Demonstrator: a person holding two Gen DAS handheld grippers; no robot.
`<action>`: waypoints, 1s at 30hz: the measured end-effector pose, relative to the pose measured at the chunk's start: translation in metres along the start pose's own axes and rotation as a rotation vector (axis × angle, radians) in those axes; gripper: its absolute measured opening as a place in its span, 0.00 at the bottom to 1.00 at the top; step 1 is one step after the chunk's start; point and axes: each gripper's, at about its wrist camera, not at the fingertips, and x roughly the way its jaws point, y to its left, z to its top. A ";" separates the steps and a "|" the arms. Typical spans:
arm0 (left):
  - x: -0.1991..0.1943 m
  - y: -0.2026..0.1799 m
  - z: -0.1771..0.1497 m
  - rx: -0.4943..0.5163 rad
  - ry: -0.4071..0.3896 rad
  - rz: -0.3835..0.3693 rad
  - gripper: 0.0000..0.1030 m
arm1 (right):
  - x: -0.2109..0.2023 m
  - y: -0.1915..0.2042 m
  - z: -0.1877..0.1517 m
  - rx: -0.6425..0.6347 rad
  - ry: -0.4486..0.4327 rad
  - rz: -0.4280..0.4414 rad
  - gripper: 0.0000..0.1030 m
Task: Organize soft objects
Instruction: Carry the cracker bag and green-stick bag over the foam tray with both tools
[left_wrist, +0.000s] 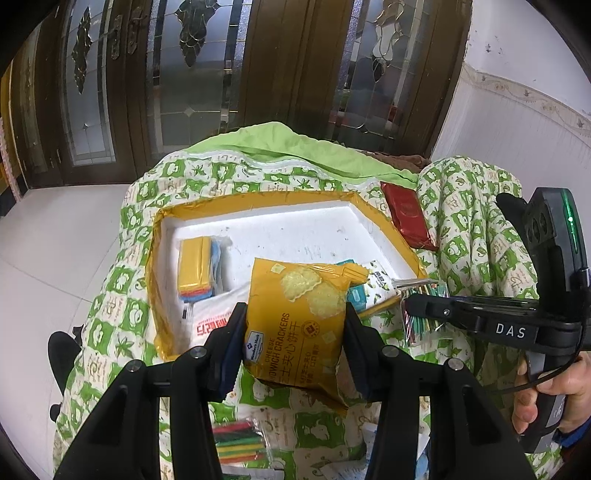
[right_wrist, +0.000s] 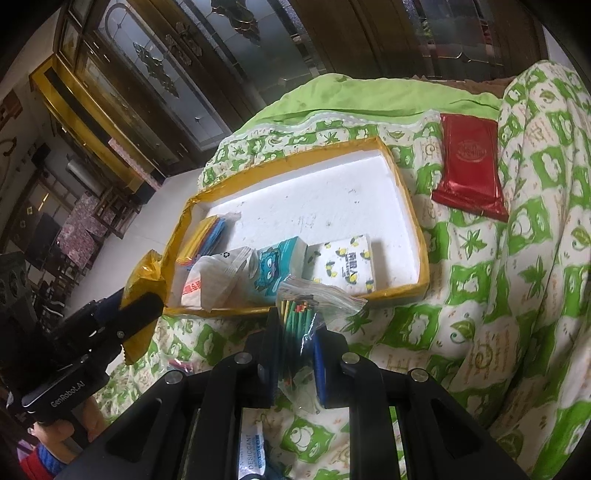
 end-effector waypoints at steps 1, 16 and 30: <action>0.000 0.000 0.001 0.001 -0.001 0.000 0.47 | 0.001 0.000 0.001 -0.004 0.002 -0.004 0.16; 0.016 0.007 0.023 0.018 0.007 0.019 0.47 | 0.005 -0.012 0.039 -0.045 -0.002 -0.065 0.16; 0.045 0.022 0.055 -0.010 0.024 0.035 0.47 | 0.016 -0.037 0.069 -0.008 -0.002 -0.107 0.16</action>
